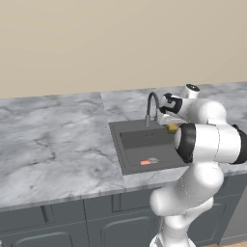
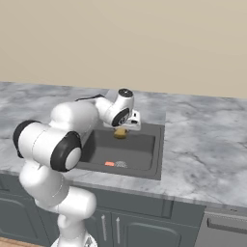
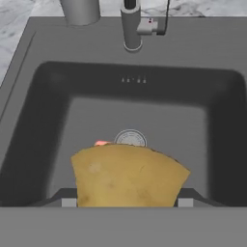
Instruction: Pick up the sponge and bar soap from the sink, and place them back in the cabinet, and close the cabinet door.
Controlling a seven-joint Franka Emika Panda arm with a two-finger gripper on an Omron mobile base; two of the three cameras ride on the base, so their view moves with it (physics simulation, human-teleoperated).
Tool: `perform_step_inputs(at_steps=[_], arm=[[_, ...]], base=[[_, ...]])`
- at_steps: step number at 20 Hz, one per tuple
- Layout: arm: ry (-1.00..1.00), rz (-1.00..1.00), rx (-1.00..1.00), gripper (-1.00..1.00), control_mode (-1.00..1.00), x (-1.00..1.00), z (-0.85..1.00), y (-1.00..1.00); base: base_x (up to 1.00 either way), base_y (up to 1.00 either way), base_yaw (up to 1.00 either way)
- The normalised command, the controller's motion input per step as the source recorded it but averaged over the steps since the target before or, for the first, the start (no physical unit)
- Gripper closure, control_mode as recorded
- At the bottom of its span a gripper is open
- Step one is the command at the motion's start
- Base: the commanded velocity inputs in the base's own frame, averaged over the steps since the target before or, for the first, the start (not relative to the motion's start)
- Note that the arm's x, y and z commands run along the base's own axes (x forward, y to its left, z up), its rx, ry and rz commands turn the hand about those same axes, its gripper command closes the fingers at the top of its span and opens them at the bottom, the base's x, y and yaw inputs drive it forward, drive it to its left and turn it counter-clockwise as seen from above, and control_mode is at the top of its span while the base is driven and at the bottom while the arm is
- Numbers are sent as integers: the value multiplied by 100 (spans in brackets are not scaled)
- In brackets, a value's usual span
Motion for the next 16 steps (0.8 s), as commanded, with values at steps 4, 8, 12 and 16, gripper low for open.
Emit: perform_step_inputs(at_steps=[4, 8, 12, 16], arm=[[0, 1, 0, 100, -100, -17, 34, 23], [0, 0, 0, 100, -100, -24, 37, 24], [0, 0, -3, 100, -100, -22, 32, 28], [-4, 0, -7, 100, -100, -25, 35, 31]], base=[[0, 0, 0], [0, 0, 0], [0, 0, 0], [0, 0, 0]])
